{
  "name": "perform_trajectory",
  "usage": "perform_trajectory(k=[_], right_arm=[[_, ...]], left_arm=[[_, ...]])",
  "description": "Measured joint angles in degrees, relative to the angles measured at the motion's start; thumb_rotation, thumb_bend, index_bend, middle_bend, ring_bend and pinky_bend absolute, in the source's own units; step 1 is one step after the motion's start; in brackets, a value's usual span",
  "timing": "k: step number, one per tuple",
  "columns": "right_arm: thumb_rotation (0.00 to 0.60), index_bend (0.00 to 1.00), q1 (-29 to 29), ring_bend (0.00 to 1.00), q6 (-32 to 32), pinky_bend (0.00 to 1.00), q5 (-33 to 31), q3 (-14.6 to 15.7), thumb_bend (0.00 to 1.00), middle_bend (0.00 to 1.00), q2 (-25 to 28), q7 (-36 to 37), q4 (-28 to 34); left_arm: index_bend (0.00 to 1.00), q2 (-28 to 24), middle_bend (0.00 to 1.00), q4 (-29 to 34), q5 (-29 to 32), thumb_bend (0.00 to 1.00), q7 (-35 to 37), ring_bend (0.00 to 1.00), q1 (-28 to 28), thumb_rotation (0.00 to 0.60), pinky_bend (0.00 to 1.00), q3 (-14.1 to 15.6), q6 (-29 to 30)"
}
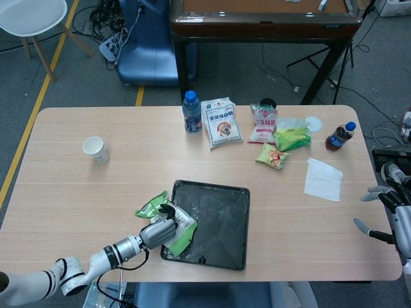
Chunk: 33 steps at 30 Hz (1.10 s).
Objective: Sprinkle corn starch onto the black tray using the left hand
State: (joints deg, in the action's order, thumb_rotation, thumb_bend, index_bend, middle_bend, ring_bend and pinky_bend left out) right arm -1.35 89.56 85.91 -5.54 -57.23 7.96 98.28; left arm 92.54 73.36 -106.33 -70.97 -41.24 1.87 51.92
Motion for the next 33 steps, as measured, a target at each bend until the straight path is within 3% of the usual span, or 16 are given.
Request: perform_trajectory(k=[11, 22, 33], right_arm=[[0.600, 0.44, 0.2, 0.15, 0.2, 0.18, 0.0, 0.0, 0.14, 0.34, -0.1, 0.4, -0.3], [0.600, 0.44, 0.2, 0.15, 0.1, 0.18, 0.1, 0.0, 0.14, 0.34, -0.3, 0.6, -0.5], [0.600, 0.44, 0.3, 0.15, 0.2, 0.18, 0.2, 0.0, 0.14, 0.34, -0.4, 0.6, -0.6]], left_arm=[[0.42, -1.3, 0.61, 3.9, 3.2, 0.44, -4.9, 0.56, 1.7, 0.600, 0.47, -3.0, 1.6], [0.41, 1.1, 0.61, 1.7, 6.6, 0.44, -8.6, 0.56, 3.1, 0.600, 0.46, -1.4, -1.4], [0.41, -0.7, 0.60, 6.1, 8.5, 0.45, -10.9, 0.56, 3.7, 0.600, 0.46, -3.3, 1.3]])
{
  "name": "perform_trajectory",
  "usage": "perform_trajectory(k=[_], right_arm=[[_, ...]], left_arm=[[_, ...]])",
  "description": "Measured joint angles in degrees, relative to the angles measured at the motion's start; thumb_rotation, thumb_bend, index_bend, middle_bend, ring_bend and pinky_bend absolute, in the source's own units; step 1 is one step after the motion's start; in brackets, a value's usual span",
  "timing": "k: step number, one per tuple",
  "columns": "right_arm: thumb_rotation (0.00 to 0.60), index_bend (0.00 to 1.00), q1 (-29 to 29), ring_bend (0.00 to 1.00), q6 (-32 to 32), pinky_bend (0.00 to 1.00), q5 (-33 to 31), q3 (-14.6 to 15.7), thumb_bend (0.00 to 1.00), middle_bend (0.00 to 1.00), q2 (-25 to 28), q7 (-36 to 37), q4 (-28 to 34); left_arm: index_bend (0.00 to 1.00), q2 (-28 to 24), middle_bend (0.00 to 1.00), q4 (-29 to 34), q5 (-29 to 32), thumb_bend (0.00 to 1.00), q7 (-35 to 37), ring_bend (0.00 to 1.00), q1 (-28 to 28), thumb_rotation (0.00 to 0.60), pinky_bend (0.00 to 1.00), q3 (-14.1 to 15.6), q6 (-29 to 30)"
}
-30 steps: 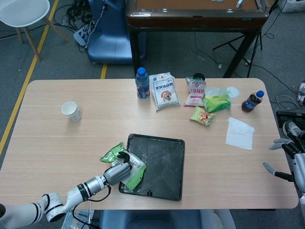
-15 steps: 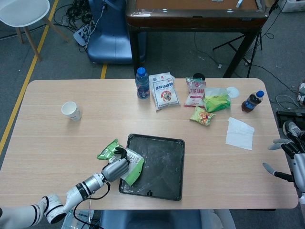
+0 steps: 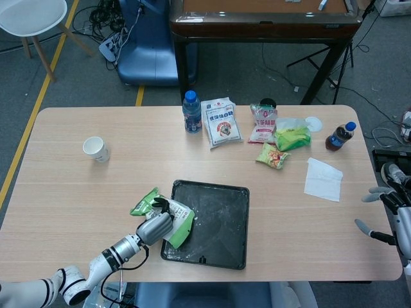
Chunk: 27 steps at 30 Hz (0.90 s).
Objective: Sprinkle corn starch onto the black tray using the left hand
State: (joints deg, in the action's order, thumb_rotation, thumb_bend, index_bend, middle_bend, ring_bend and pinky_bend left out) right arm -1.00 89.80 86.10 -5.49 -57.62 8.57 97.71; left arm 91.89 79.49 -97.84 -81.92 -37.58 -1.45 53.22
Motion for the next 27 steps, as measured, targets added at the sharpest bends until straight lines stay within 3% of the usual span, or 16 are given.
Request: perform_trajectory(k=[12, 27], right_arm=[[0.600, 0.44, 0.1, 0.15, 0.0, 0.18, -0.2, -0.1, 0.14, 0.34, 0.1, 0.0, 0.0], [0.600, 0.44, -0.1, 0.15, -0.1, 0.18, -0.4, -0.3, 0.14, 0.34, 0.1, -0.3, 0.2]], left_arm=[[0.41, 2.0, 0.60, -1.9, 2.5, 0.45, 0.2, 0.56, 0.4, 0.600, 0.46, 1.3, -1.6], [0.40, -0.3, 0.60, -1.6, -0.3, 0.45, 22.1, 0.56, -0.6, 0.600, 0.46, -0.1, 6.7]])
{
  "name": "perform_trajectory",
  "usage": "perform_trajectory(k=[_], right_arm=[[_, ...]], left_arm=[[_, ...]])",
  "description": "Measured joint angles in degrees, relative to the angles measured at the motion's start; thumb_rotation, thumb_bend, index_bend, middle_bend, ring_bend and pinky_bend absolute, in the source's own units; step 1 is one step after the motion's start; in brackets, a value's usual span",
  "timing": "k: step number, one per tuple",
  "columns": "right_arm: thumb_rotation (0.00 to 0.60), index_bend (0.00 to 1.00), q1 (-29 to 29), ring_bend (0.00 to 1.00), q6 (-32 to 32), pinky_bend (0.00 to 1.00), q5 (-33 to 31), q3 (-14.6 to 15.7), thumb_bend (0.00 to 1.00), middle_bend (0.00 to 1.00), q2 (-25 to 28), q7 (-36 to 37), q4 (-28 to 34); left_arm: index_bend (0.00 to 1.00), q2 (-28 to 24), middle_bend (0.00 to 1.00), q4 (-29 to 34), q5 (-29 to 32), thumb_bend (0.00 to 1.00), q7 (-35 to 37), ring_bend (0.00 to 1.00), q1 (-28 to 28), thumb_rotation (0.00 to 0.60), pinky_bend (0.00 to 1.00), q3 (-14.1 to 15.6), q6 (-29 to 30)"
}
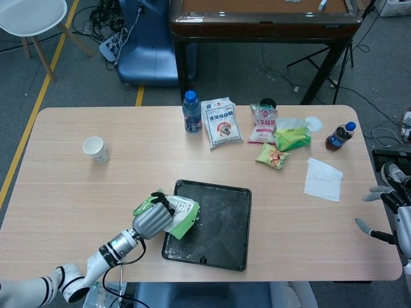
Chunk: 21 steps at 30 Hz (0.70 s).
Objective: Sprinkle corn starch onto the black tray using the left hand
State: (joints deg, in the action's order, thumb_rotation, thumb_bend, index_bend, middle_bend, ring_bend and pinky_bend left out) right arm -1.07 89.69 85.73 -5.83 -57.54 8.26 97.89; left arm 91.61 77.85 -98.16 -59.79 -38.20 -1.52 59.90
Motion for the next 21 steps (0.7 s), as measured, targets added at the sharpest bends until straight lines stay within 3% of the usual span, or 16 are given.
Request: perform_trajectory(k=[12, 21], right_arm=[[0.600, 0.44, -0.1, 0.15, -0.1, 0.17, -0.2, -0.1, 0.14, 0.34, 0.0, -0.6, 0.5], [0.600, 0.44, -0.2, 0.15, -0.5, 0.17, -0.4, -0.1, 0.14, 0.34, -0.2, -0.8, 0.5]], left_arm=[[0.40, 1.6, 0.60, -5.1, 0.5, 0.45, 24.5, 0.56, 1.0, 0.600, 0.46, -1.3, 8.5], [0.41, 3.9, 0.60, -8.7, 4.9, 0.45, 38.7, 0.56, 2.7, 0.600, 0.46, -2.6, 10.3]])
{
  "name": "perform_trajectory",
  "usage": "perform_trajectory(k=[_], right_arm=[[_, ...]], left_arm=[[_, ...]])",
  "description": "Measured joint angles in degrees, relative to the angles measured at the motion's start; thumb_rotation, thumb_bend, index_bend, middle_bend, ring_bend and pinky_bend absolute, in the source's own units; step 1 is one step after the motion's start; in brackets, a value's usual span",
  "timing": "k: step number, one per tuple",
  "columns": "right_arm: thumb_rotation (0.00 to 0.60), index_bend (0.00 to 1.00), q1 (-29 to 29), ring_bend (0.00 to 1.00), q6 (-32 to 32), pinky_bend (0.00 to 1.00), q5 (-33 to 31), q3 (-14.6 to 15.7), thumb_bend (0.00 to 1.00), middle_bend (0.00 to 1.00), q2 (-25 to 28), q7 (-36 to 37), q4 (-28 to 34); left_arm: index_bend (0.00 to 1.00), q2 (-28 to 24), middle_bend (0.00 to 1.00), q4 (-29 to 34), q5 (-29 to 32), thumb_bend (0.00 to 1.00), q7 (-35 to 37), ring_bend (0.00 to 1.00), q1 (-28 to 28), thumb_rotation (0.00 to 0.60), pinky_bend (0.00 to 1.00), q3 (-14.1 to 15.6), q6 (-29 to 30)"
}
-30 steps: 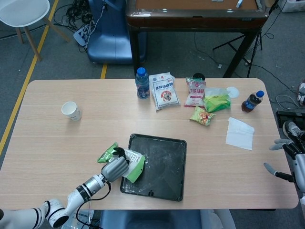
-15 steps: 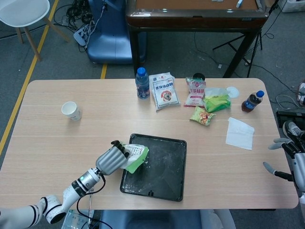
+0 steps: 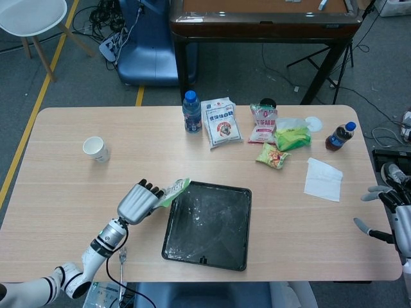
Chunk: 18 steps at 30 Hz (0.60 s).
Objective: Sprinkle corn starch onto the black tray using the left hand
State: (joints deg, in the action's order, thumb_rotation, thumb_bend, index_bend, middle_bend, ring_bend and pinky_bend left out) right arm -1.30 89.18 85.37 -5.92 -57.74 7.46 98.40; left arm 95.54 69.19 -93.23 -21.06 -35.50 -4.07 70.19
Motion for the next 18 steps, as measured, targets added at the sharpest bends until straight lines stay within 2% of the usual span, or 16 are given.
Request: perform_trajectory(k=[11, 18], right_arm=[[0.600, 0.44, 0.2, 0.15, 0.2, 0.17, -0.3, 0.0, 0.14, 0.34, 0.1, -0.1, 0.1], [0.600, 0.44, 0.3, 0.15, 0.2, 0.17, -0.4, 0.0, 0.14, 0.34, 0.0, 0.1, -0.2]], left_arm=[[0.41, 4.8, 0.60, -9.6, 0.1, 0.45, 12.4, 0.56, 0.9, 0.600, 0.46, 1.0, 2.5], [0.41, 7.5, 0.60, -13.8, -0.9, 0.45, 17.2, 0.56, 1.4, 0.600, 0.46, 2.4, 3.9]])
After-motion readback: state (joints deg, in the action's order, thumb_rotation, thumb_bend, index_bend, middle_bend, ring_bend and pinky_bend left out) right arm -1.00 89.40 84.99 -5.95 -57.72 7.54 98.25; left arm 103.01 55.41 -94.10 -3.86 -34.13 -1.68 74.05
